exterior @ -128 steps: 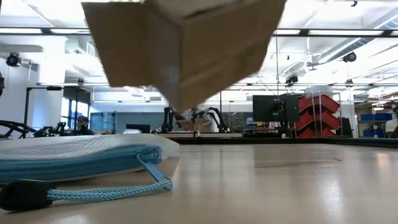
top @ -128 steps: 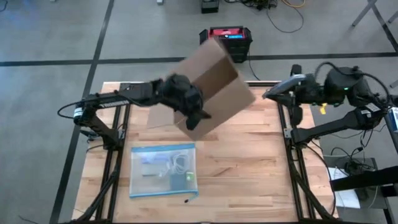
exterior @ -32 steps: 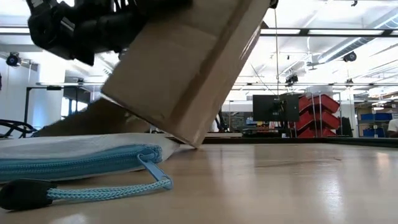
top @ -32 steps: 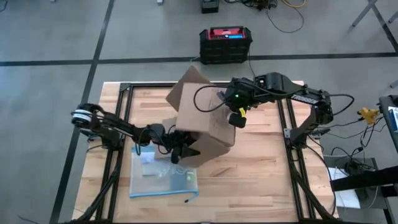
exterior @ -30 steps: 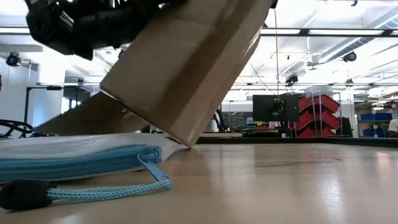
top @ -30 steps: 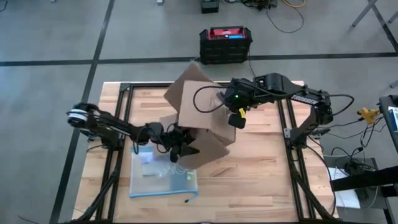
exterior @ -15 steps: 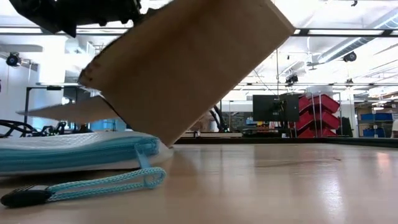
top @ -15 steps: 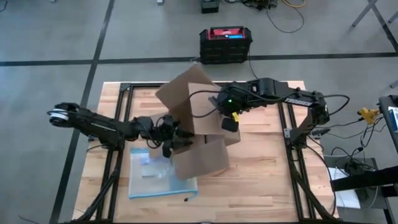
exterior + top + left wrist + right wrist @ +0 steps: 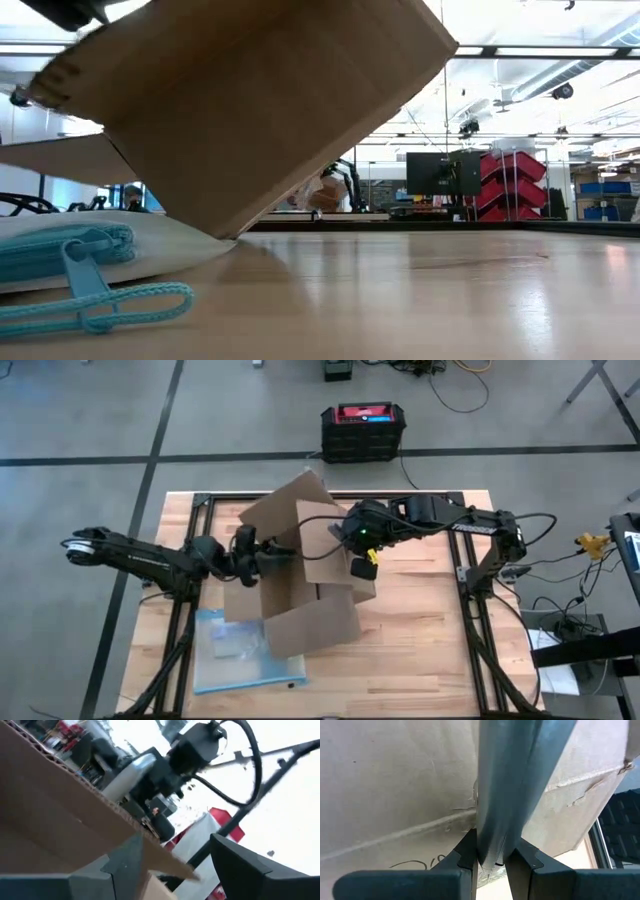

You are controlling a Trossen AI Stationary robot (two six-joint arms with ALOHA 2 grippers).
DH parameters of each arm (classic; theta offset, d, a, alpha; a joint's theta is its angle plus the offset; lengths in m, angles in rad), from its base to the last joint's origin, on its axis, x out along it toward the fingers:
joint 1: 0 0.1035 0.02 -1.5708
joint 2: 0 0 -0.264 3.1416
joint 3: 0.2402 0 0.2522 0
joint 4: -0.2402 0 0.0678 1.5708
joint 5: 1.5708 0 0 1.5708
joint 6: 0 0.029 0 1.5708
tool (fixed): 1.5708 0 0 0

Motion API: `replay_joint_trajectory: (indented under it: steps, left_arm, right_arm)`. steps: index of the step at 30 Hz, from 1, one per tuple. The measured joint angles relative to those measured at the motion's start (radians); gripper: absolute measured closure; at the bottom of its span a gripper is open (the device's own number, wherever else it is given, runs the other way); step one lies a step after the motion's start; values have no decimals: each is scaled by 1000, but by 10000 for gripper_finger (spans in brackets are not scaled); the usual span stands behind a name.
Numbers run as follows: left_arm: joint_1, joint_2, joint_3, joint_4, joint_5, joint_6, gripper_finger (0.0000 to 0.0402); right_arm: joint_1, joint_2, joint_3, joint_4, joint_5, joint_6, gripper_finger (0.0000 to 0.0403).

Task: Unpack boxes
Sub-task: Break down the cardboard box until it is fully flat

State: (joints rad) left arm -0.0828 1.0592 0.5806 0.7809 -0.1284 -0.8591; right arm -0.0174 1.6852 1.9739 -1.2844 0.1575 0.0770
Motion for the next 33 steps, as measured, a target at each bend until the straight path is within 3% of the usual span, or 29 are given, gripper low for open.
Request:
replay_joint_trajectory:
  steps: [9, 15, 20, 26, 33]
  left_arm:
    - [14, 79, 175, -214, -45, -285, 164]
    - [22, 74, 309, -678, -34, -302, 176]
    - [40, 67, 397, -948, -44, -264, 188]
    - [59, 69, 400, -1044, -46, -273, 198]
    - [80, 109, 400, -1021, -30, -271, 208]
  right_arm:
    - [0, 2, 0, 21, 23, -13, 355]
    - [1, 3, 0, 25, 24, -19, 355]
    - [1, 3, 0, 26, 27, -26, 355]
    - [-2, -20, 0, -49, 38, -26, 355]
    - [-56, -107, -8, -228, 182, 54, 355]
